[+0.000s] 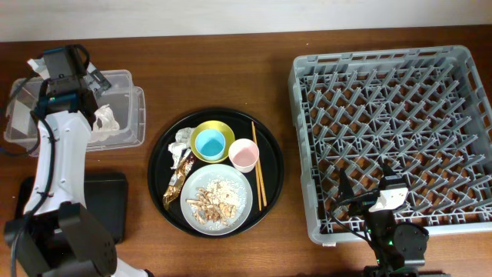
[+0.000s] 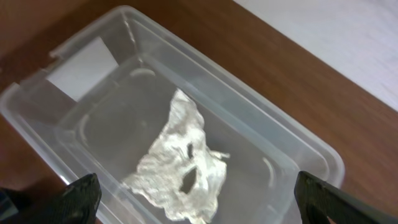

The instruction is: Sort waste into correct bins and load items into the dishwasher rack

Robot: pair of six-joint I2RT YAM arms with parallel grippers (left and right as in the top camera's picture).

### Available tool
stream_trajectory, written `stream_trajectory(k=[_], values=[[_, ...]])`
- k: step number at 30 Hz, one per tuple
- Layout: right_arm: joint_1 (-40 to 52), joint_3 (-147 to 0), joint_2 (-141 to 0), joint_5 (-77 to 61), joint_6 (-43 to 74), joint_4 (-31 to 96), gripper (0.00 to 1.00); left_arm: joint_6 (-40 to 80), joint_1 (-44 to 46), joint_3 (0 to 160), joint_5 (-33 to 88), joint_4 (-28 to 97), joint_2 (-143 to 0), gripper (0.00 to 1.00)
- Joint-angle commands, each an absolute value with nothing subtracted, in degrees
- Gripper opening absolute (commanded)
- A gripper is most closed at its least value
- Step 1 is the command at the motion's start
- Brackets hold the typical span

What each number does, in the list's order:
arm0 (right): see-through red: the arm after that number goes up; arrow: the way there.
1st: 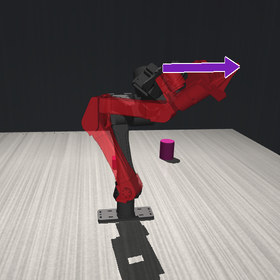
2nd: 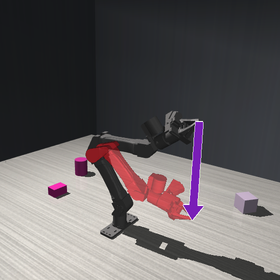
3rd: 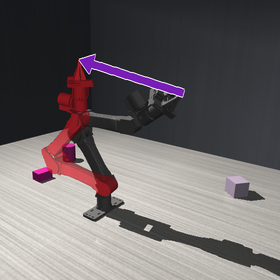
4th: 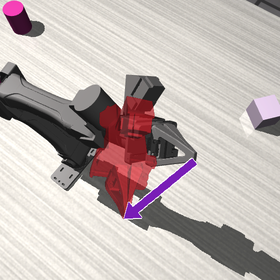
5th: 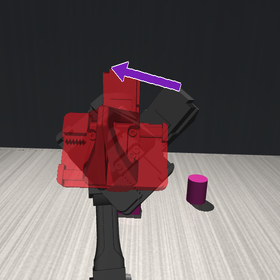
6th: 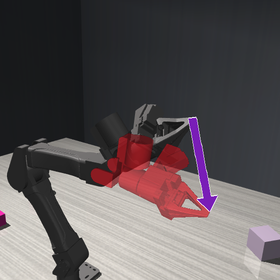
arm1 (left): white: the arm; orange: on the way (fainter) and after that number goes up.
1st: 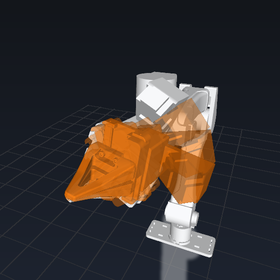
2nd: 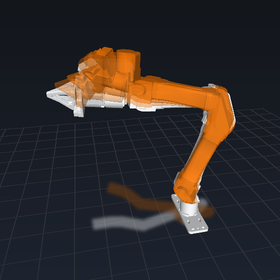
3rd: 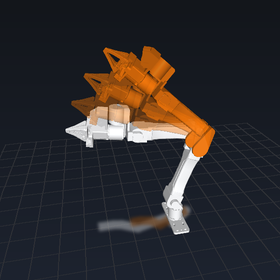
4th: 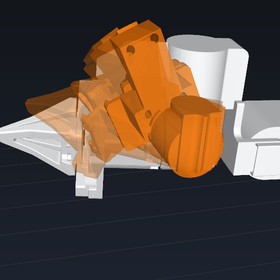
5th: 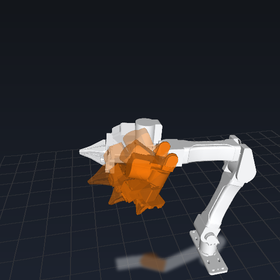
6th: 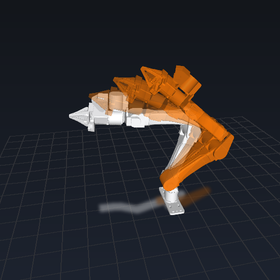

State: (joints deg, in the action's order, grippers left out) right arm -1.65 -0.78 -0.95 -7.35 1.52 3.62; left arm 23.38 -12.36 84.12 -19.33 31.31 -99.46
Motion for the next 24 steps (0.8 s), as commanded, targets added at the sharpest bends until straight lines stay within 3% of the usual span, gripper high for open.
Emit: stream_trajectory(k=[1,3,6,9,10,17,24], values=[[-2.0,-0.32,-0.73,-6.85,1.98,3.66,0.98,23.11,-12.49,84.44,-0.71,36.99,-93.41,0.99],[-2.0,-0.32,-0.73,-6.85,2.0,3.66,0.98,23.09,-12.38,84.44,11.03,41.54,-90.91,0.99],[-2.0,-0.32,-0.73,-6.85,2.0,3.66,0.98,23.09,-10.39,84.38,17.82,51.24,-90.35,0.95],[-2.0,-0.32,-0.73,-6.85,2.0,3.66,0.98,23.09,-6.68,83.24,15.44,59.37,-91.61,0.73],[-2.0,-0.32,-0.73,-6.85,2.0,3.66,0.98,23.09,-5.32,82.26,13.96,59.96,-92.03,0.71],[-2.0,-0.32,-0.73,-6.85,1.98,3.66,0.98,23.09,0.19,72.84,10.76,52.1,-94.8,0.6],[-2.0,-0.32,-0.73,-6.85,2.0,3.66,0.98,23.11,1.76,70.59,7.94,45.19,-99.68,0.6]])
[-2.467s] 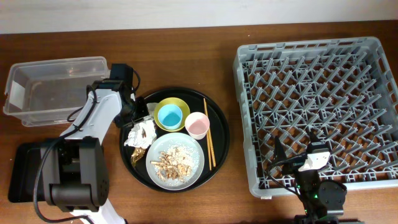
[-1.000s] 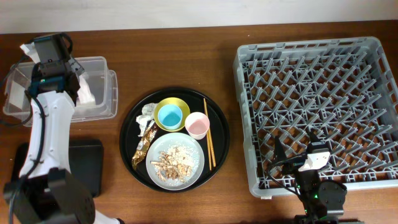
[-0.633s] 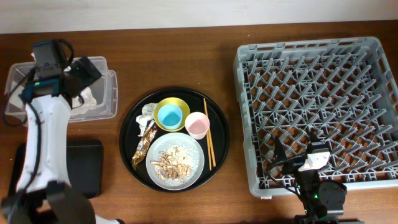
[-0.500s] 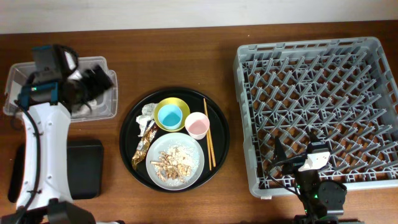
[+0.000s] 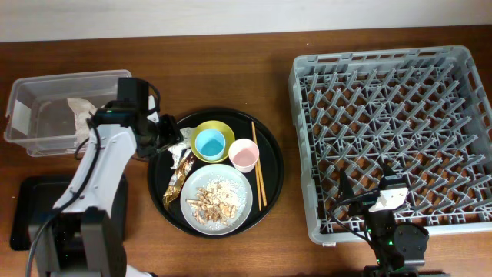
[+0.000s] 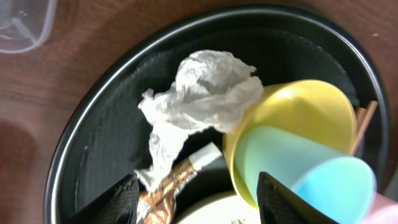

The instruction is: Sort waste into correct bins and load items into the dishwasher rack

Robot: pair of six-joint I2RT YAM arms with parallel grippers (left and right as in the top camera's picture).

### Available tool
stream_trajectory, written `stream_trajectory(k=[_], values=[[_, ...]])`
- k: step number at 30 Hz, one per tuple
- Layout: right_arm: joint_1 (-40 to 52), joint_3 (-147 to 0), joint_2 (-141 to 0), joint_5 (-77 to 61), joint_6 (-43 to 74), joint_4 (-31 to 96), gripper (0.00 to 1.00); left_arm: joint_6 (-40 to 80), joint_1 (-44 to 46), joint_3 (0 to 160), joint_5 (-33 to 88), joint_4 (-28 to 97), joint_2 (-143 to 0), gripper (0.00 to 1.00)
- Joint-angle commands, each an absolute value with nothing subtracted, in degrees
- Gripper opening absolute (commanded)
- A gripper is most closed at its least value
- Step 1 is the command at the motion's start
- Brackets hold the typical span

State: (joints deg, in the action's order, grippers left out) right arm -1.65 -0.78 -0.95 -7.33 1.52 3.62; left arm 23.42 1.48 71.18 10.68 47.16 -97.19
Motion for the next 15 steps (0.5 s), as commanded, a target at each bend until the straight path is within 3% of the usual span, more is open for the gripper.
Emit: stream_trajectory(k=[1,15], values=[[-2.0,-0.32,-0.73,-6.85,2.0,3.66,0.98,23.11,1.76,70.59,7.01,44.62,-100.44,0.6],[-2.0,-0.32,-0.73,-6.85,2.0,3.66,0.98,23.35,2.11,70.59,6.59,40.29,-111.46,0.58]])
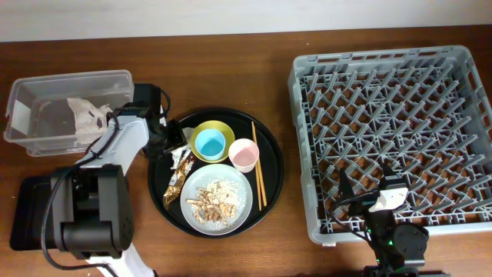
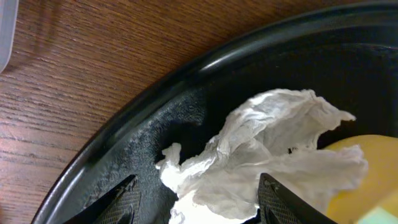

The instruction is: Sort waste into correct bins and load items into the dishwasher rack

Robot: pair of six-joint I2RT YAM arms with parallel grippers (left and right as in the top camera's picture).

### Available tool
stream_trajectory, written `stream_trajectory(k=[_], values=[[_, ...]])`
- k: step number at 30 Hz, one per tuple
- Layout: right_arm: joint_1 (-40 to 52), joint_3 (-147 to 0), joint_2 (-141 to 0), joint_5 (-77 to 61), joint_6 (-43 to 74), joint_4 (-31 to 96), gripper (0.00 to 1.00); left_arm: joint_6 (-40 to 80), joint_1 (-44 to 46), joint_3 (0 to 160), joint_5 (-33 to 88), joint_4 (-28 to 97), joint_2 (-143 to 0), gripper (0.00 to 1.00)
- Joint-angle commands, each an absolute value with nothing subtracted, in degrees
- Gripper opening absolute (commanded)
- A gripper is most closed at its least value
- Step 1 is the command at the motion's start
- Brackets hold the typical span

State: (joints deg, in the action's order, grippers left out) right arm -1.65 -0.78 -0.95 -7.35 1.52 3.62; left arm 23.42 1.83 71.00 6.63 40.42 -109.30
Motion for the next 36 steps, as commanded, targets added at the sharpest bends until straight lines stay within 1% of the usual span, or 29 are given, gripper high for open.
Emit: stream_trajectory(k=[1,2,3,5,7,9,15,21,24,28,31,34,35,36], values=[[-2.0,-0.32,-0.73,-6.85,2.0,3.66,0.98,23.35,2.46,70.59,6.59,40.27,-111.72,0.54],[-2.0,-0.32,-0.73,-6.85,2.0,3.66,0.98,23.35,2.9,70.59,6.59,40.23,-111.87,0.49],[-2.0,-0.32,-0.73,-6.85,2.0,3.66,0.98,23.38,3.7,70.59,6.61,39.62,-111.87,0.31],[-2.0,-0.32,-0.73,-6.85,2.0,3.66,0.98,24.01,4.1,70.65,6.63,39.42,-111.87,0.17],[-2.0,-0.32,-0.73,-6.85,1.98,3.66,0.98,24.23,4.12,70.74,7.79,39.55,-111.81,0.01],[-2.0,-0.32,-0.73,-6.85,2.0,3.66,0.98,24.23,3.77,71.5,9.32,40.71,-111.55,0.01],[-2.0,-0.32,-0.73,-6.85,1.98,3.66,0.98,24.23,-0.16,80.75,10.68,51.37,-107.04,0.01],[-2.0,-0.32,-0.73,-6.85,2.0,3.66,0.98,24.23,-5.87,86.54,8.12,52.64,-97.8,0.01],[-2.0,-0.32,-0.73,-6.85,1.98,3.66,0.98,24.25,-9.21,87.22,3.38,48.84,-92.07,0.01],[-2.0,-0.32,-0.73,-6.85,2.0,3.66,0.98,27.11,-12.45,87.22,-5.23,43.88,-89.38,0.01],[-2.0,-0.32,-0.73,-6.85,2.0,3.66,0.98,30.52,-15.09,87.2,-11.88,42.7,-89.65,0.01],[-2.0,-0.32,-0.73,-6.85,2.0,3.66,0.98,30.61,-16.91,87.2,-16.08,41.3,-91.68,0.01],[-2.0,-0.32,-0.73,-6.85,2.0,3.66,0.98,30.61,-17.32,87.2,-17.12,40.86,-92.6,0.04],[-2.0,-0.32,-0.73,-6.85,2.0,3.66,0.99,30.61,-17.67,87.2,-17.85,40.45,-93.62,0.2]])
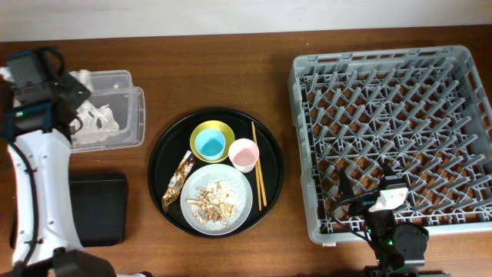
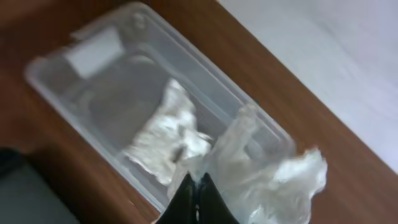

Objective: Sort waste into correct bins and load items into the dishwasher rack
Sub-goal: 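Drop the tissue into the clear bin with the left gripper, then reach the left gripper to the gold snack wrapper and grasp it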

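Observation:
My left gripper (image 2: 196, 183) is shut on a crumpled white napkin (image 2: 267, 174) and holds it over the clear plastic bin (image 2: 93, 62), which has another crumpled napkin (image 2: 165, 134) inside. Overhead, the left gripper (image 1: 77, 104) is at the far left over that clear bin (image 1: 134, 115). The black tray (image 1: 157, 165) carries a yellow bowl (image 1: 198, 131) with a blue cup (image 1: 209, 142) in it, a pink cup (image 1: 244, 154), chopsticks (image 1: 257, 165), a plate (image 1: 238, 200) of food scraps and a wrapper (image 1: 178, 178). The right arm (image 1: 392, 231) rests at the rack's front edge, its jaws unclear.
A grey dishwasher rack (image 1: 400, 131) fills the right side of the table. A black bin (image 1: 96, 208) lies at the front left, below the clear bin. Bare wood separates the tray from the bins and the rack.
My left gripper was open around the crumpled napkin on the tray's left side. Now it is shut on that napkin over the clear bin, and the napkin is gone from the tray.
First my left gripper was open above the clear bin, with one napkin lying inside. Then it was over the tray's left side, straddling a second napkin, and then closer down on it. Now it holds that napkin over the bin. The right arm has stayed still.

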Robot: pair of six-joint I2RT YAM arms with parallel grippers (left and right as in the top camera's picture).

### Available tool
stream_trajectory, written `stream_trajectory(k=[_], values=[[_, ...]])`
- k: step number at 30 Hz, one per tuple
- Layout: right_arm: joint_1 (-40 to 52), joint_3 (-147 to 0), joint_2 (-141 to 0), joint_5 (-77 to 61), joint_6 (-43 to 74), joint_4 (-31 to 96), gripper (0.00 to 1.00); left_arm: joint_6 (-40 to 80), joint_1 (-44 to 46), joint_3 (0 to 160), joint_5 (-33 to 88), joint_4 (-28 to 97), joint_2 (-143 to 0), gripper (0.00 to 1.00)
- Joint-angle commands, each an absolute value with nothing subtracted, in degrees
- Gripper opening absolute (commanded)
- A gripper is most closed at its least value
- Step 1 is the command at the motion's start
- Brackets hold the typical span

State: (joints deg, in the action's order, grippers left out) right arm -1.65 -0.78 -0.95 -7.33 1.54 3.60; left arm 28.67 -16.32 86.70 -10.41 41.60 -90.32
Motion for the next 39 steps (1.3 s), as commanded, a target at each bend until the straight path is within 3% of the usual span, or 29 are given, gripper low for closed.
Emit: stream_trajectory(k=[1,2,3,9,14,17,21,24,31,39], values=[[-2.0,-0.32,-0.73,-6.85,2.0,3.66,0.98,30.63,-18.26,87.2,-17.76,39.51,-95.33,0.68],[-2.0,-0.32,-0.73,-6.85,2.0,3.66,0.98,30.63,-18.59,87.2,-17.78,38.74,-96.49,0.96],[-2.0,-0.32,-0.73,-6.83,2.0,3.66,0.98,30.61,-18.68,87.2,-17.76,38.09,-97.25,0.99],[-2.0,-0.32,-0.73,-6.85,2.0,3.66,0.98,30.59,-18.7,87.22,-10.35,39.46,-97.6,0.99],[-2.0,-0.32,-0.73,-6.85,2.0,3.66,0.98,26.2,-18.65,87.22,12.67,50.19,-91.59,0.99],[-2.0,-0.32,-0.73,-6.85,1.98,3.66,0.98,17.26,-18.11,87.22,24.62,57.14,-88.79,0.99],[-2.0,-0.32,-0.73,-6.85,2.0,3.66,0.98,13.76,-16.69,87.13,19.75,70.17,-87.39,0.98],[-2.0,-0.32,-0.73,-6.85,1.98,3.66,0.98,10.9,-14.7,84.53,15.77,74.39,-87.39,0.79],[-2.0,-0.32,-0.73,-6.85,2.0,3.66,0.98,9.28,-9.58,71.18,13.67,68.01,-87.42,0.78],[-2.0,-0.32,-0.73,-6.85,2.0,3.66,0.98,8.88,-3.01,54.43,10.76,44.27,-87.42,0.76]])
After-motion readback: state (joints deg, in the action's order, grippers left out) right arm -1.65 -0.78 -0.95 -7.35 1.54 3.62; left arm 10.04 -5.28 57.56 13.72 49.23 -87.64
